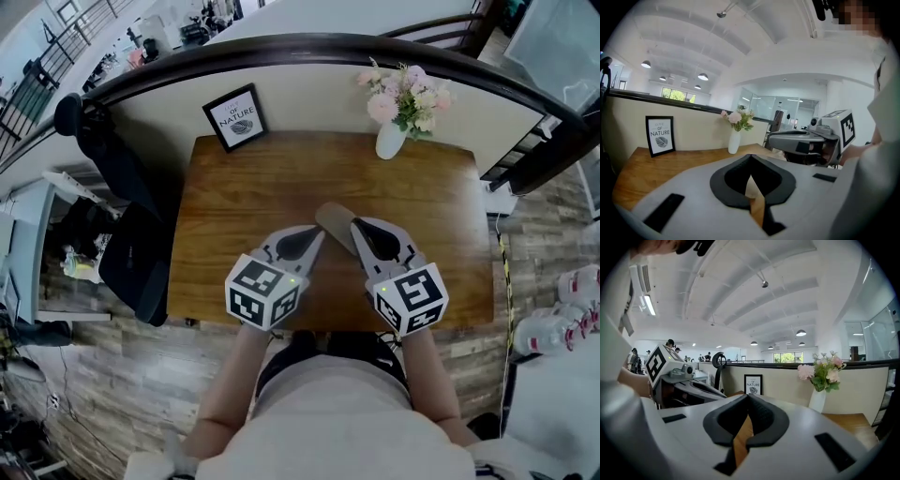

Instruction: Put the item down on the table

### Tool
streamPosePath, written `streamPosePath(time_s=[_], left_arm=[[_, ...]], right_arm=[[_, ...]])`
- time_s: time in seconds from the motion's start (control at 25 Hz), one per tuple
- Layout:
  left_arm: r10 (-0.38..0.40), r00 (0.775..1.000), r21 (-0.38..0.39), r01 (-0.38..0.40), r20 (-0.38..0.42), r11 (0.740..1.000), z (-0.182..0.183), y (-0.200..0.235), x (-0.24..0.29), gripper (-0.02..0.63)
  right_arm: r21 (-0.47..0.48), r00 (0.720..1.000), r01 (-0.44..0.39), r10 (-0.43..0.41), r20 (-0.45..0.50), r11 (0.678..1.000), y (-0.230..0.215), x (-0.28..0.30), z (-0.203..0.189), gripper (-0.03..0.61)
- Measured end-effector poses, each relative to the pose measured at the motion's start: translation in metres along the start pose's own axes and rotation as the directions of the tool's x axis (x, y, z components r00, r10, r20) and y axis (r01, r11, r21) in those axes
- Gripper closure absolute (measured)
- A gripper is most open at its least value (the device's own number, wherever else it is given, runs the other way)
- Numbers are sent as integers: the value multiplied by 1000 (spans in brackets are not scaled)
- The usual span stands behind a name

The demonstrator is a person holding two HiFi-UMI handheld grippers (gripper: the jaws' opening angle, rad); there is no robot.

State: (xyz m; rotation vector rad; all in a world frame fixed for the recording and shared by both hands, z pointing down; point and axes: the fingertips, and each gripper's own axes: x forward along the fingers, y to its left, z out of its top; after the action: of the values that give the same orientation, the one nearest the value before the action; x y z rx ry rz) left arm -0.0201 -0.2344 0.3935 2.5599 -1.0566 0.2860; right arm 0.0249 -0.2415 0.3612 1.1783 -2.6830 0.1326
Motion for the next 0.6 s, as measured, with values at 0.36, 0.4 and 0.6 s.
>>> streamPosePath(time_s=[0.36, 0.4, 0.6], left_arm=[[-9, 1000, 2, 9, -12, 1000, -8, -13, 5, 600], [-7, 1000, 2, 7, -22, 1000, -10, -15, 6, 600], [2, 999, -10, -2, -48, 1000, -20, -20, 9, 600]], right_arm=[[97, 999, -11, 7, 45, 995, -2, -16, -4, 569], [110, 999, -11, 6, 46, 994, -2, -17, -6, 569], [133, 1000, -11, 9, 22, 991, 0, -23, -19, 569]])
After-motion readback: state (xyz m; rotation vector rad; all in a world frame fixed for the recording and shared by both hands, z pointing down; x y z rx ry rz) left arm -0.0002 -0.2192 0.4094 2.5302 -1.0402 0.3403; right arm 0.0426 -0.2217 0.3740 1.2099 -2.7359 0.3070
